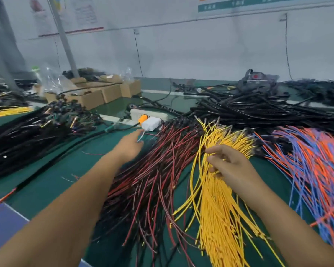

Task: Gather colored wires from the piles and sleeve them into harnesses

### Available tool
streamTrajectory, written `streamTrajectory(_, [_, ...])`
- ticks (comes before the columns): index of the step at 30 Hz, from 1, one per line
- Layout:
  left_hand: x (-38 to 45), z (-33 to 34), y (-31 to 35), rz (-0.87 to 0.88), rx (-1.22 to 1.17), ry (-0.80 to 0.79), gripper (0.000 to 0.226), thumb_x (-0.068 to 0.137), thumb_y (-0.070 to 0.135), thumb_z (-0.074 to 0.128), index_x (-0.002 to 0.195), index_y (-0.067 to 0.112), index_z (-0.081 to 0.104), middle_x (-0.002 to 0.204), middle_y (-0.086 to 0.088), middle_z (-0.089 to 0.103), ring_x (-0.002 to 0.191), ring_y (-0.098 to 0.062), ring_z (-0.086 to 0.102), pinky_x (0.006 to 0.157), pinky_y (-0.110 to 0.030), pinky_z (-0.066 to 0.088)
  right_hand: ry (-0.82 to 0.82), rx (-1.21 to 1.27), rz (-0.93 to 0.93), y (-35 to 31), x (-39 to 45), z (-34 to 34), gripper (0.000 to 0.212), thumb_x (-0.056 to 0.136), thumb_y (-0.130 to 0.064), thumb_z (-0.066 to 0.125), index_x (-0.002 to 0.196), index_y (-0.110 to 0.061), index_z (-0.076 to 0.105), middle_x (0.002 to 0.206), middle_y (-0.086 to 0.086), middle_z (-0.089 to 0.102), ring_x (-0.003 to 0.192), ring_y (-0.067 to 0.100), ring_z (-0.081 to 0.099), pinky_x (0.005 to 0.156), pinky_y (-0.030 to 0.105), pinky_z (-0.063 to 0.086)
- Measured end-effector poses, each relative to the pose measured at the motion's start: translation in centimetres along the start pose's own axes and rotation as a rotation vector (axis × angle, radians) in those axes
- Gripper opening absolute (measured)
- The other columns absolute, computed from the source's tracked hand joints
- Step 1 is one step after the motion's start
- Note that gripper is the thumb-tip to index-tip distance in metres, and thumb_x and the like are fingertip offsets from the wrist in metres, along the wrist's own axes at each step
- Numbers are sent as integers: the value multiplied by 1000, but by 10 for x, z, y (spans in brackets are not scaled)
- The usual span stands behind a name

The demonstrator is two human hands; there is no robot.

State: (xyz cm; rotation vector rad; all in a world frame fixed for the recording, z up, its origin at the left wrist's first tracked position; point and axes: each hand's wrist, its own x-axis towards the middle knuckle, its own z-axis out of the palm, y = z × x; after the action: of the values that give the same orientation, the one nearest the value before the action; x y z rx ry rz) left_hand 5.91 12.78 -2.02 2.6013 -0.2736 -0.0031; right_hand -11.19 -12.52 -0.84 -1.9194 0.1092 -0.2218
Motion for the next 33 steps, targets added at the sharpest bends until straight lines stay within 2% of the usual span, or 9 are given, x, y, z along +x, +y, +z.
streamTrajectory(2, [1, 16, 13, -28, -40, -99, 51, 102, 23, 42, 150, 16, 27, 149, -10, 40, 131, -31, 42, 103, -34, 35, 7, -12, -5, 4, -2, -6, 13, 97, -25, 55, 97, -35, 64, 93, -5, 62, 69, 3, 64, 72, 37, 53])
streamTrajectory(4, [4, 21, 20, -34, 29, -30, 41, 100, 21, 46, 138, 7, 46, 138, -15, 51, 123, -32, 49, 101, -37, 40, 15, -5, 0, 6, -4, -12, 15, 96, -23, 55, 96, -33, 65, 94, -3, 64, 68, 3, 65, 68, 29, 52])
streamTrajectory(7, [5, 14, 26, -12, 3, 46, 17, 94, 19, 56, 99, 12, 70, 101, -13, 66, 88, -25, 56, 81, -29, 42, 32, 12, 23, 7, -6, -17, 16, 95, -21, 55, 94, -31, 68, 95, -4, 67, 67, 3, 66, 68, 28, 51])
streamTrajectory(9, [5, 7, 29, -26, -65, 52, 16, 94, 20, 57, 80, 15, 63, 81, -10, 56, 74, -22, 47, 70, -29, 38, 41, 13, 23, 6, -9, -19, 17, 95, -20, 54, 95, -30, 68, 92, -4, 69, 67, 2, 66, 67, 26, 51])
streamTrajectory(14, [-1, -10, 46, -96, -417, 217, 16, 97, 18, 43, 89, 18, 57, 83, -6, 66, 74, -25, 55, 76, -41, 52, 48, 30, 11, 1, -15, -18, 18, 97, -22, 51, 96, -29, 68, 89, -5, 70, 69, 4, 66, 69, 27, 53])
streamTrajectory(20, [-19, -21, 83, 28, -519, 440, 18, 93, 23, 50, 83, 27, 64, 68, 9, 56, 65, -17, 47, 60, -29, 38, 43, 41, 6, -10, -20, -14, 21, 98, -20, 50, 93, -29, 68, 87, -6, 70, 70, 4, 65, 69, 26, 52])
streamTrajectory(24, [-31, -15, 106, 86, -714, 411, 16, 97, 18, 46, 93, 15, 61, 92, -8, 65, 83, -20, 54, 81, -40, 49, 51, 68, 14, -17, -24, -16, 22, 99, -21, 48, 95, -29, 69, 90, -5, 71, 74, 6, 66, 71, 25, 53])
streamTrajectory(29, [-67, 25, 144, 387, -511, 354, 13, 100, 21, 41, 96, 24, 52, 79, 1, 63, 65, -14, 53, 66, -36, 48, 82, 449, 129, -22, -21, -16, 24, 103, -31, 43, 118, -19, 58, 102, 3, 71, 89, 18, 69, 69, 28, 57])
streamTrajectory(33, [-101, 71, 175, 691, -49, 116, 28, 95, 17, 42, 119, 29, 40, 96, -7, 70, 80, -31, 64, 59, -38, 48, 263, 602, 167, -15, -13, -23, 27, 103, -28, 43, 97, -12, 64, 90, 6, 68, 82, 19, 64, 67, 33, 53])
